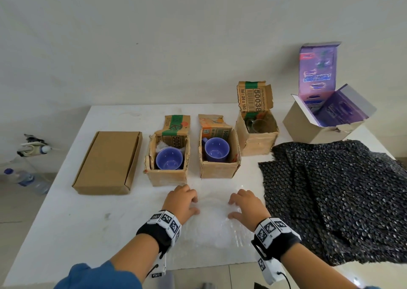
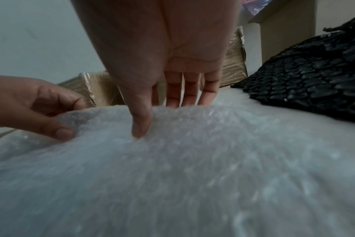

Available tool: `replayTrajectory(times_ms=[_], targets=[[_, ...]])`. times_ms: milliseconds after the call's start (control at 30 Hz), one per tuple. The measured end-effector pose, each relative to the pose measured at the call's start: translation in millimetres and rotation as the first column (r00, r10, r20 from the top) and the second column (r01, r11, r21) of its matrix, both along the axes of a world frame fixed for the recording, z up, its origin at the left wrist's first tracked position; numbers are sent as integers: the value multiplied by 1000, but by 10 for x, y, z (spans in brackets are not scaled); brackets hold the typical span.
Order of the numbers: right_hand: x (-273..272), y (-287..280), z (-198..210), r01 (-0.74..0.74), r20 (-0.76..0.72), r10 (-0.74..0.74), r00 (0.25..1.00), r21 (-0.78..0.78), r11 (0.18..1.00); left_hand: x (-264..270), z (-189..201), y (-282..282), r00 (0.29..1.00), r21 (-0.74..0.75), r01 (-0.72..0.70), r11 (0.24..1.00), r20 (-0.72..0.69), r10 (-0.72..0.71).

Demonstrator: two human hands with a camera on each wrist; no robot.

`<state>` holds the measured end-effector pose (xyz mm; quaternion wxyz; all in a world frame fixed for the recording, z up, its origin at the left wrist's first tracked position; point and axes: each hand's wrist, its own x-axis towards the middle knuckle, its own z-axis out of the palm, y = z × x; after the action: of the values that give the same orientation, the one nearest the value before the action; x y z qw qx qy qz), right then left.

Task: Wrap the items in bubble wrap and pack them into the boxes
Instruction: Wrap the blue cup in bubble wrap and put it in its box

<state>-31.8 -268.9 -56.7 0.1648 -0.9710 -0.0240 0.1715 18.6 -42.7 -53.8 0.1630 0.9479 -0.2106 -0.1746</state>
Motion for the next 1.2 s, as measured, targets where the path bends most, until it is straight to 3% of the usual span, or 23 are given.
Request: replayTrajectory(times_ms=[200,367,433,500,567,633,767,867,933,1033,1133,1200], targets=[[15,-125,72,44,155,-68,986,153,987,40,350,-4,998,-176,-62,983,1,63],[127,-249,417,-27,315,-73,946,302,953,184,699,29,990,-143,-94,985,-121,76],[195,-260,605,-35,388,-88,918,298,954,250,798,62,971,-237,-140,961,-223,87],[263,-233,797,-38,513,-99,853,249,968,290,931,80,950,-446,-208,871,-304,71],[314,-143,1013,-46,618,-107,779,227,973,302,1114,71,941,-637,-257,727,-336,39],[359,11,1227,-78,640,-117,759,268,960,308,1288,56,937,-758,-286,587,-350,5],[481,338,1472,-77,392,-79,917,366,927,340,1510,50,938,-868,-322,377,-347,4],[582,510,1517,-67,173,-62,983,653,754,362,1564,42,941,-911,-334,243,-336,36],[636,595,1564,-63,137,-45,990,689,722,392,1559,67,959,-930,-282,237,-262,113],[729,660,1613,-107,214,-37,976,623,775,468,1486,163,950,-931,-225,288,-144,277],[836,693,1692,-105,264,-89,960,636,765,535,1409,314,888,-876,-196,440,32,459],[912,721,1782,-70,275,-152,949,657,751,556,1374,436,817,-788,-265,556,123,563]])
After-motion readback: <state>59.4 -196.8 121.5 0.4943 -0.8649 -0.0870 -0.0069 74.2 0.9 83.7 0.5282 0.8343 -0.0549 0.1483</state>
